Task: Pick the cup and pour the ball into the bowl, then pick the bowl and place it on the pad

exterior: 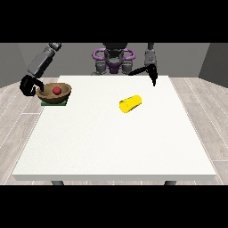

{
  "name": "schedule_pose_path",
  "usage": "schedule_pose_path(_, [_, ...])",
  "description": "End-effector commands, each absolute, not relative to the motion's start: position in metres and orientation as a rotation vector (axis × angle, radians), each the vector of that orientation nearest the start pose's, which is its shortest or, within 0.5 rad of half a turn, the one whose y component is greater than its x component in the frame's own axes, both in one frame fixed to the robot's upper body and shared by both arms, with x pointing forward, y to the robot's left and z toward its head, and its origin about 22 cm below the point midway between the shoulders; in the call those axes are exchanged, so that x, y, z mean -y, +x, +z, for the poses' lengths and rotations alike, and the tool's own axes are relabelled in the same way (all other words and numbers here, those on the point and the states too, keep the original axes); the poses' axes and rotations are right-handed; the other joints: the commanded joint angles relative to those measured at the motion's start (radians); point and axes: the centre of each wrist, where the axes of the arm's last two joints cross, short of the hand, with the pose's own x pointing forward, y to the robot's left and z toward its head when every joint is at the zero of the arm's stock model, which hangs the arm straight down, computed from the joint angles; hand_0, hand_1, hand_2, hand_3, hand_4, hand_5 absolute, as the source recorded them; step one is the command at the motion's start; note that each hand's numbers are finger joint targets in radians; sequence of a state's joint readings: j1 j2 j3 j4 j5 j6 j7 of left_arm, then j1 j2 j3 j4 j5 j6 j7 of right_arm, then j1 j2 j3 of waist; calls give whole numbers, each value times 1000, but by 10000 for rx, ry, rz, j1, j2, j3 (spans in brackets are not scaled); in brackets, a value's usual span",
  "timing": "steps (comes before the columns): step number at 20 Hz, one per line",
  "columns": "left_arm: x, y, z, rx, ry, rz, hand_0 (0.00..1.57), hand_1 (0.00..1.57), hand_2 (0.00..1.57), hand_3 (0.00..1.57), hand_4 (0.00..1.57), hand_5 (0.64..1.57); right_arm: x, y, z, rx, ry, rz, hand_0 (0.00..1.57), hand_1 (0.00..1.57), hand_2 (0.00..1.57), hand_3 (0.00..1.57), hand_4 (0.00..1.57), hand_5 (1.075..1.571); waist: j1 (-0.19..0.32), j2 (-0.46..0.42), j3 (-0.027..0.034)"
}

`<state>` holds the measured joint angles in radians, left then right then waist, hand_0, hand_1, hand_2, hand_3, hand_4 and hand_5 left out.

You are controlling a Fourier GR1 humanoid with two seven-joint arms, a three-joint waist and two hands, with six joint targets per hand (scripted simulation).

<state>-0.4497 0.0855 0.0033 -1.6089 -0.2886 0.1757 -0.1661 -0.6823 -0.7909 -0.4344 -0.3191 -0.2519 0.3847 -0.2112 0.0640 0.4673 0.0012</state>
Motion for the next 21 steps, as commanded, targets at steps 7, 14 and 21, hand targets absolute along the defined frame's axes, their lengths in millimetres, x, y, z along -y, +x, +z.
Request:
schedule_pose_path(7, [-194,299,141,22673,3250,-2353,0,0,0,0,0,1565,557,295,130,14437,-4750,-2669,181,181,475,428,0,1489,121,330,7])
schedule_pose_path(14, [-212,300,145,22676,3360,-2353,0,0,0,0,0,1568,554,301,136,14825,-4617,-2466,0,0,357,259,0,1489,-68,322,2])
schedule_pose_path(21, [-203,316,120,21121,3292,-2170,0,0,0,0,0,1569,573,294,208,14849,-3569,-1665,0,0,189,288,0,1503,-658,-1174,-21])
